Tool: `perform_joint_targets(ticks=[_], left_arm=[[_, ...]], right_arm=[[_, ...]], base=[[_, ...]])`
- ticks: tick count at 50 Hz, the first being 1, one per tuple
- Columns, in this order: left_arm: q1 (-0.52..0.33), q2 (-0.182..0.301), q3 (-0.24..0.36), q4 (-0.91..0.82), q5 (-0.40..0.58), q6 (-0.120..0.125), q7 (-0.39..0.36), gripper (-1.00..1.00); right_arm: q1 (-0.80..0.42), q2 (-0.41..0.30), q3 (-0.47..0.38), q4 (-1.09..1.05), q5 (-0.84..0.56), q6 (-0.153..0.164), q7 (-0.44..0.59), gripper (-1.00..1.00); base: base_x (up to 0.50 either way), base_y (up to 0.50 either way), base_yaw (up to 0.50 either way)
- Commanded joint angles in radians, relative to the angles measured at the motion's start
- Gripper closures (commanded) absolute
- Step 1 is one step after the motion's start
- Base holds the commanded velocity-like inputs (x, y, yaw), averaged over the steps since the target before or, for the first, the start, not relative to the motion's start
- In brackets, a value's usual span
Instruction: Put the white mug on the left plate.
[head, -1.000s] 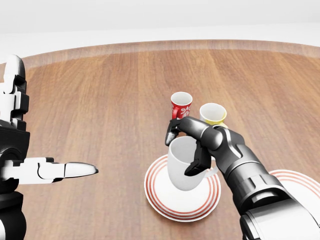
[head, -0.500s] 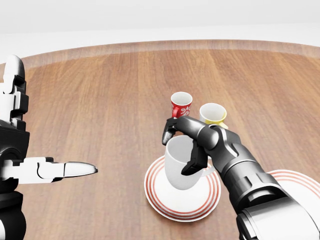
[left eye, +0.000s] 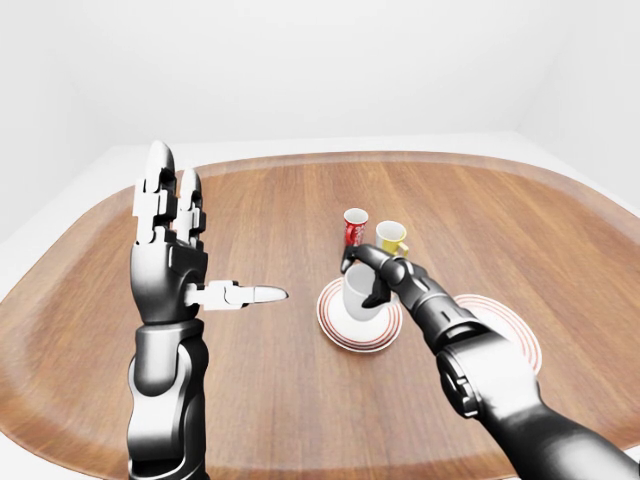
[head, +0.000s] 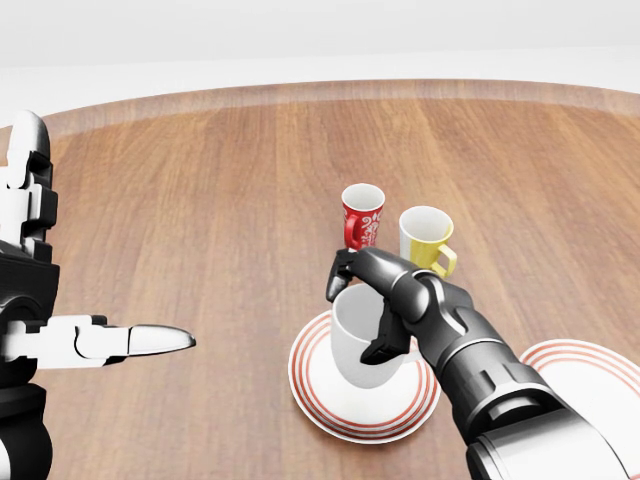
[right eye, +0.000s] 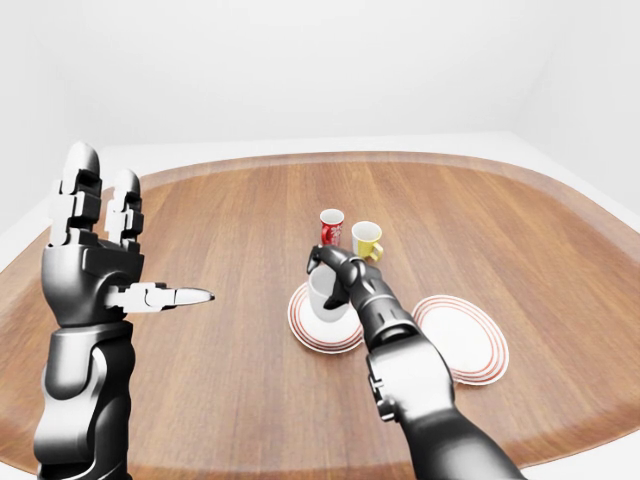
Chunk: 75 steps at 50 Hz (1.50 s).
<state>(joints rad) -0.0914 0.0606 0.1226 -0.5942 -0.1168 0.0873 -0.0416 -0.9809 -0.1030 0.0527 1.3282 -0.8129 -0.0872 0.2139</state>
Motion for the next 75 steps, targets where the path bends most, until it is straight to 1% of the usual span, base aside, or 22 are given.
perform_joint_targets(ticks=[1,19,28,46,75], left_arm=[[0.002,0.0,0.0,-0.003,0.0,0.0,-0.001,-1.0],[0.002,0.001,0.004,0.0,-0.001,0.0,-0.002,-1.0],[0.002,0.0,0.002,-0.001,0.0,0.0,-0.001,-1.0],[-0.001,0.002,0.007,-0.003,-0.003,0.0,-0.001,-1.0],[-0.003,0.004,0.009,-0.004,-0.005,0.0,0.002,-1.0]], right_arm=[[0.021,0.01,-0.006,0.005,-0.034,0.0,-0.047,1.0],[0.035,0.014,-0.008,0.007,-0.04,0.0,-0.067,1.0],[0.048,0.016,-0.007,0.011,-0.047,0.0,-0.119,1.0],[0.064,0.025,-0.004,0.013,-0.056,0.0,-0.158,1.0],[0.079,0.027,-0.003,0.015,-0.069,0.0,-0.167,1.0]], base=[[0.0,0.0,0.0],[0.0,0.0,0.0],[0.0,0.0,0.0],[0.0,0.0,0.0],[0.0,0.0,0.0]])
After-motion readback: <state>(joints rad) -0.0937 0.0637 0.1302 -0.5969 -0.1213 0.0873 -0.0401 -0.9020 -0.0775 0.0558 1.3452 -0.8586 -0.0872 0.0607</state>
